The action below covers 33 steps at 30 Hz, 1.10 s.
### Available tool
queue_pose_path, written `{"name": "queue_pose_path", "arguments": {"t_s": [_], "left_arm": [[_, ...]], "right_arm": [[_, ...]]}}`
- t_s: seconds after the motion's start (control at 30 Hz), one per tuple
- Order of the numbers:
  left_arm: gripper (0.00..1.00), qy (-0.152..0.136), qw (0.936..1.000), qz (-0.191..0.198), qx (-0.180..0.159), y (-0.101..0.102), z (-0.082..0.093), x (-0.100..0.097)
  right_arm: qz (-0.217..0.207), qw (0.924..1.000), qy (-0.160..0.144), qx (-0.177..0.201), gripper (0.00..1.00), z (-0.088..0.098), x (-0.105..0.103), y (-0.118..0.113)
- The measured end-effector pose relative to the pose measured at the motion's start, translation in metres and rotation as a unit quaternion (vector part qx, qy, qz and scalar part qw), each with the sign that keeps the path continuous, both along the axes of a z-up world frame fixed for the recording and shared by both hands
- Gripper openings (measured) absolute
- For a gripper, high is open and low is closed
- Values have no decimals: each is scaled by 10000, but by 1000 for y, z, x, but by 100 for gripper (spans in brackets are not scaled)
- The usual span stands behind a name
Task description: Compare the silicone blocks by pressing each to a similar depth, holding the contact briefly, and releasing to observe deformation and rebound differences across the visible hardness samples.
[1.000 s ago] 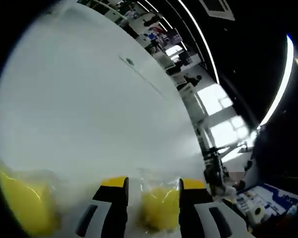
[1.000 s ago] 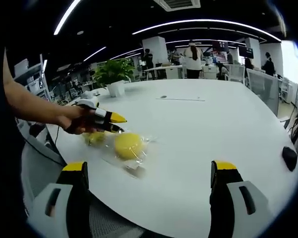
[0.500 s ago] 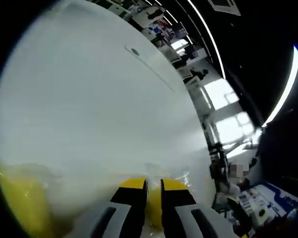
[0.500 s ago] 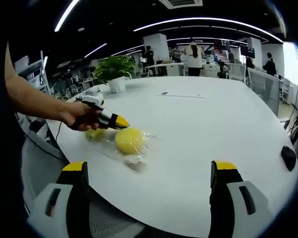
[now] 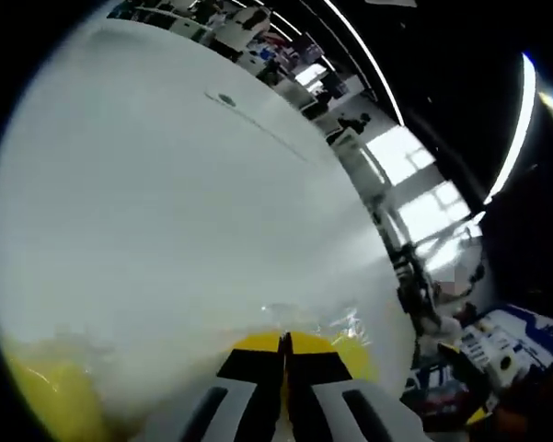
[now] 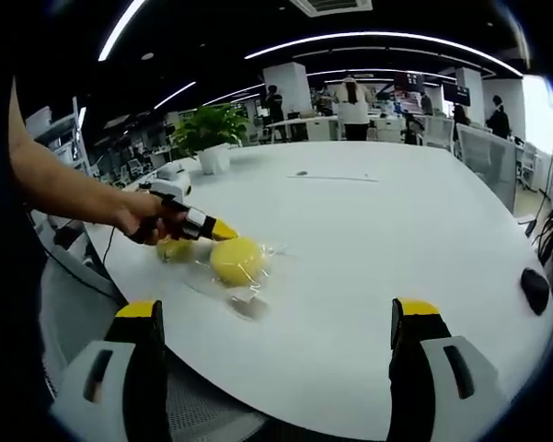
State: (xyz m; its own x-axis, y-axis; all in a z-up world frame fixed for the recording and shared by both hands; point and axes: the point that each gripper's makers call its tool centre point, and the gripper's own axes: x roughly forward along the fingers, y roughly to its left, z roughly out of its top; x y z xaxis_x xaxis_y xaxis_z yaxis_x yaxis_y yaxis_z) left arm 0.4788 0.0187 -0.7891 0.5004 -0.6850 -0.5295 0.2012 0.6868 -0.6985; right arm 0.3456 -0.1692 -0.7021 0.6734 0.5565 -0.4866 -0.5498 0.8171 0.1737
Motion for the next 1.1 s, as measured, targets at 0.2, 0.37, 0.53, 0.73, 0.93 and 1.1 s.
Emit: {"name": "queue_pose_path", "arguments": {"t_s": [0.2, 0.37, 0.53, 0.73, 0.93, 1.1], "left_arm": [[0, 184, 9996, 166, -162, 1, -1, 1], [0, 559, 9970, 329, -415, -1, -1, 1], [0, 979, 9911, 659, -611, 1, -3, 1], [0, 660, 9947, 493, -612, -1, 1, 2], [0, 404, 9983, 289, -303, -6, 7, 3], [0, 32, 9991, 123, -413, -13, 21, 4]], "right_arm": [[-28, 10000, -18, 4, 96, 0, 1, -2], [-29, 10000, -11, 2, 96, 0, 1, -1], [-33, 10000, 2, 9, 96, -1, 0, -1], [-58, 10000, 13, 23, 96, -2, 0, -3], [-64, 10000, 35, 21, 96, -4, -1, -4], [-68, 10000, 16, 44, 96, -3, 0, -3]]}}
